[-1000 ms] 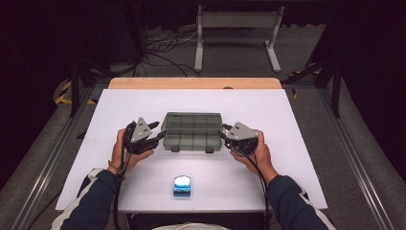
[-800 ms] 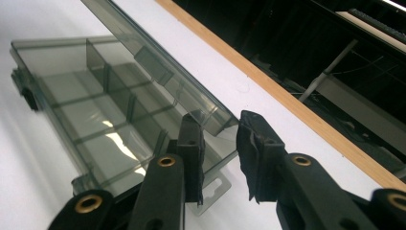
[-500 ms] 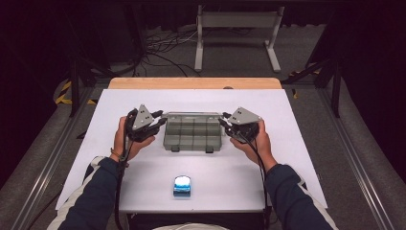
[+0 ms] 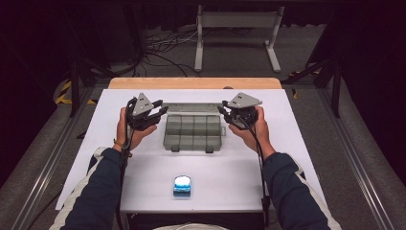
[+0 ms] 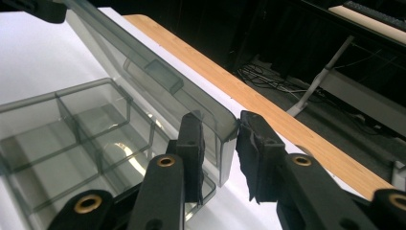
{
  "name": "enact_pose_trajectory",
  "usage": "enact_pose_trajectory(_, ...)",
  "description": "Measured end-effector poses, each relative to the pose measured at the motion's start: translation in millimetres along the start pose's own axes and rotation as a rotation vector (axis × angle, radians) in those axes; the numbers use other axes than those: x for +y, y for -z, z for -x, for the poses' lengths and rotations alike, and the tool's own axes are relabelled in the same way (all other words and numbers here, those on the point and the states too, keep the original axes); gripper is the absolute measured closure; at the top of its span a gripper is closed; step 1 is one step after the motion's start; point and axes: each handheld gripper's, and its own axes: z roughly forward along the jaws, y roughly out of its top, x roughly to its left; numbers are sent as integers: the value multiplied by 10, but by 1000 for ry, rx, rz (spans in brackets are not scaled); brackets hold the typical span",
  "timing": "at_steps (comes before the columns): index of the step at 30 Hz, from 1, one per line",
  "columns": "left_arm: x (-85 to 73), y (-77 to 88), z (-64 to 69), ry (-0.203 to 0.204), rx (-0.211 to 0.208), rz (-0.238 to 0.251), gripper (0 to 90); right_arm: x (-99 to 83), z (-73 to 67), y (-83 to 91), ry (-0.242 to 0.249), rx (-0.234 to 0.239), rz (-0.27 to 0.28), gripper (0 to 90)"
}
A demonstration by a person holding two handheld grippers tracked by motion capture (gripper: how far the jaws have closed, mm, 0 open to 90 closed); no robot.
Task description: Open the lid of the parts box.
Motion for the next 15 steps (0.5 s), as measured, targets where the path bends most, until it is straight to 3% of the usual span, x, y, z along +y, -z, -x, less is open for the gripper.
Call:
enact_pose_trajectory(4,-9,-92,-49,56,7,10,610,9,56,-67,-21,-5,10,670)
enact_pose_trajectory(10,-41,-201,-69,79,24,9,593,-55,135,-192,-82,0,23,643)
enact_pose_trajectory(13,-69,-272,-68,109,22,6,593,-104,168,-249,-100,-8,53,606)
enact_pose_trajectory(15,-85,-305,-72,120,28,5,590,-143,198,-284,-151,2,87,619)
